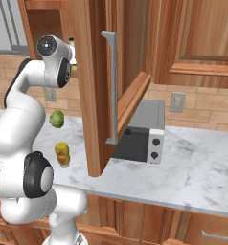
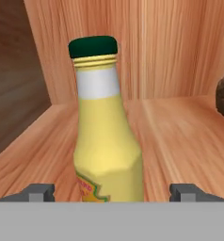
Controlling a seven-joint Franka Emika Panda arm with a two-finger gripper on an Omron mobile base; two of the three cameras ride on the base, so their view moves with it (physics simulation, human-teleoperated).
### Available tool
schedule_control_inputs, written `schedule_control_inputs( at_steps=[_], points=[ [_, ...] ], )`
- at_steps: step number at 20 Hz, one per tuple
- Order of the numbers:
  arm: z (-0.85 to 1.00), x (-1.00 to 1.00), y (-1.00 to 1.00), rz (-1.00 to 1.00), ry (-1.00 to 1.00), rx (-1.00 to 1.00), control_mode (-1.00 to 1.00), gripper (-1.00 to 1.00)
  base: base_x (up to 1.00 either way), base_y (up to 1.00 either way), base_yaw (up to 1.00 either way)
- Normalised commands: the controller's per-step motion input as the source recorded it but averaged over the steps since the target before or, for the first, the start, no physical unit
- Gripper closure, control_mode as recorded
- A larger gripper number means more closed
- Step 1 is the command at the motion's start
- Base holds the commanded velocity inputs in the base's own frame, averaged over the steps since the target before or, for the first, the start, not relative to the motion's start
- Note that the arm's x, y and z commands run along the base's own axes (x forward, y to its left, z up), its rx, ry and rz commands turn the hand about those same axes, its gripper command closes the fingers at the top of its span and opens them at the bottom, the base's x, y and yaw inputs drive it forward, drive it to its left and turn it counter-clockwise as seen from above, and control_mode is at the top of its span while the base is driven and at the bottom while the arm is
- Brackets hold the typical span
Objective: Pick the mustard and mustard from the counter and place them in the cabinet.
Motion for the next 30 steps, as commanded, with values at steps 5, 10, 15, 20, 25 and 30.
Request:
schedule_control_inputs(
  at_steps=[5,10,15,20,25,30],
  points=[
    [0.00,0.00,-0.04,0.00,-0.07,0.00,-1.00,-1.00,0.00,0.00,0.00],
    [0.00,-0.25,-0.04,0.01,-0.11,0.00,-1.00,-1.00,0.00,0.00,0.00],
    [0.00,-0.54,-0.02,0.03,-0.12,0.00,-1.00,-1.00,0.00,0.00,0.00],
    [0.01,-0.60,0.00,0.04,-0.12,0.00,-1.00,-1.00,0.00,0.00,0.00],
    [0.03,-0.65,-0.05,0.02,-0.02,0.00,-1.00,-1.00,0.00,0.00,0.00],
    [0.01,-0.65,-0.03,0.01,0.00,0.00,-1.00,-1.00,0.00,0.00,0.00]
  ],
)
